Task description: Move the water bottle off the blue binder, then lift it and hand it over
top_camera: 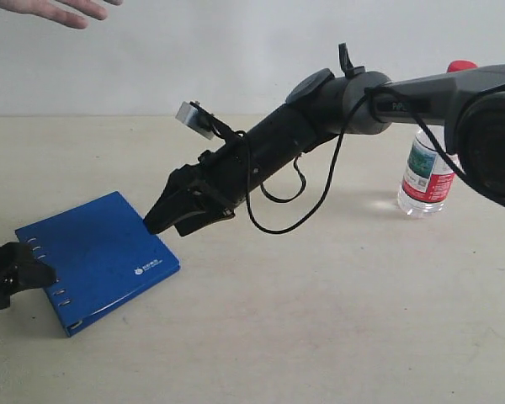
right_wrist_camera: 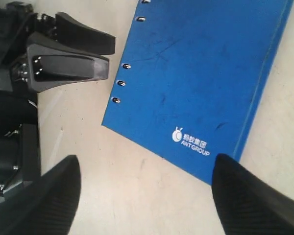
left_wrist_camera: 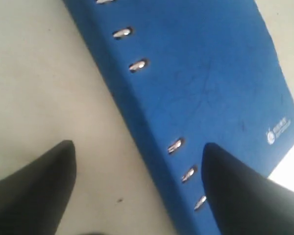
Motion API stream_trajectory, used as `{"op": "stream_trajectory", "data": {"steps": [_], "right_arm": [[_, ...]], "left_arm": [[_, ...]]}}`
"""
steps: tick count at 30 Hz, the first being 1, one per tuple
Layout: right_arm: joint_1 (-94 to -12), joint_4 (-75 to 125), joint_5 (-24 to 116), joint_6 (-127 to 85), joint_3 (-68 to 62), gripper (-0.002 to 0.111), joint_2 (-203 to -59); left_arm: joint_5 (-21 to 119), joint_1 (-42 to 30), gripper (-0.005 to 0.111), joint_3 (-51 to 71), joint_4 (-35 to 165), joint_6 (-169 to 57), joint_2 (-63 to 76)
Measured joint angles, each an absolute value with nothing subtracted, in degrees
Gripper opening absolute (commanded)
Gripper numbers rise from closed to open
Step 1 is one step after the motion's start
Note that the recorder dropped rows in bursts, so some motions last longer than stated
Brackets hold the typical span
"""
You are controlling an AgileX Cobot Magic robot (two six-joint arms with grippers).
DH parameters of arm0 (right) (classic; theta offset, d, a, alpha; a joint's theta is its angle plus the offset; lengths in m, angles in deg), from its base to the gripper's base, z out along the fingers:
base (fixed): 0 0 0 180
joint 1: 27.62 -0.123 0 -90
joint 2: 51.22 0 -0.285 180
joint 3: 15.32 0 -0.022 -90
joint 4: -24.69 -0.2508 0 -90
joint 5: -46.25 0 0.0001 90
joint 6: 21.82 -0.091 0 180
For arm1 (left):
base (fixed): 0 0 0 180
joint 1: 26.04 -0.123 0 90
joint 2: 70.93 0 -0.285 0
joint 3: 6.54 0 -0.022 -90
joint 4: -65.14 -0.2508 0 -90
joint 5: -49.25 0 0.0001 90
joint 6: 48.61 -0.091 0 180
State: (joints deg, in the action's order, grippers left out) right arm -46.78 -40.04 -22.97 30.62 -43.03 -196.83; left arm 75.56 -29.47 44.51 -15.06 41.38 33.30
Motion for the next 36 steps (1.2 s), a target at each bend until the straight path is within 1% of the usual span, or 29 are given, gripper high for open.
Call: {"op": "stream_trajectory", "data": {"steps": [5,9,16,22,23,27,28,29,30,31,36], "right_arm": [[-46.78,-37.77,-17.47,30.17,-43.03,0.067,-196.83],[-46.78,-36.98,-11.3,27.9,-43.03,0.067,-196.7],[-46.78,-37.08,-8.41,26.79,-43.03,0.067,-199.58],[-46.55,-45.07,-10.82,26.35,-43.13,0.067,-202.21],[-46.55,-46.34,-15.19,28.31,-43.13,0.067,-202.86],[-46.42,-44.94,-20.9,30.19,-43.13,0.067,-203.28],[-46.42,-44.38,-21.3,30.08,-43.13,0.064,-203.28],[-46.42,-44.08,-21.58,29.95,-43.13,0.058,-203.17],[-46.42,-43.67,-21.58,29.2,-43.13,0.048,-203.05],[-46.42,-42.83,-21.47,27.89,-43.03,0.044,-202.79],[-46.42,-36.94,-21.09,25.93,-42.6,0.043,-200.36]], "left_arm": [[85.8,-29.47,0.068,44.51,-4.61,35.58,39.07],[91.7,-29.47,0.067,44.4,-1.48,34.1,42.46],[95.08,-29.47,0.067,44.4,-0.26,32.01,43.94],[95.97,-29.47,0.067,44.4,0.65,27.8,44.53],[96.34,-29.47,0.067,44.4,0.75,25.8,44.53],[98.1,-29.69,0.067,44.4,2.27,21.52,44.63],[99.1,-29.69,0.067,44.5,2.27,20.28,44.63],[100.13,-29.92,0.067,44.5,2.15,19.53,44.63],[100.65,-30.01,0.067,44.5,1.75,19.11,44.63],[101.26,-30.04,0.067,44.4,0.96,18.83,44.63],[108.0,-30.47,0.067,44.4,-0.78,16.41,44.63]]}}
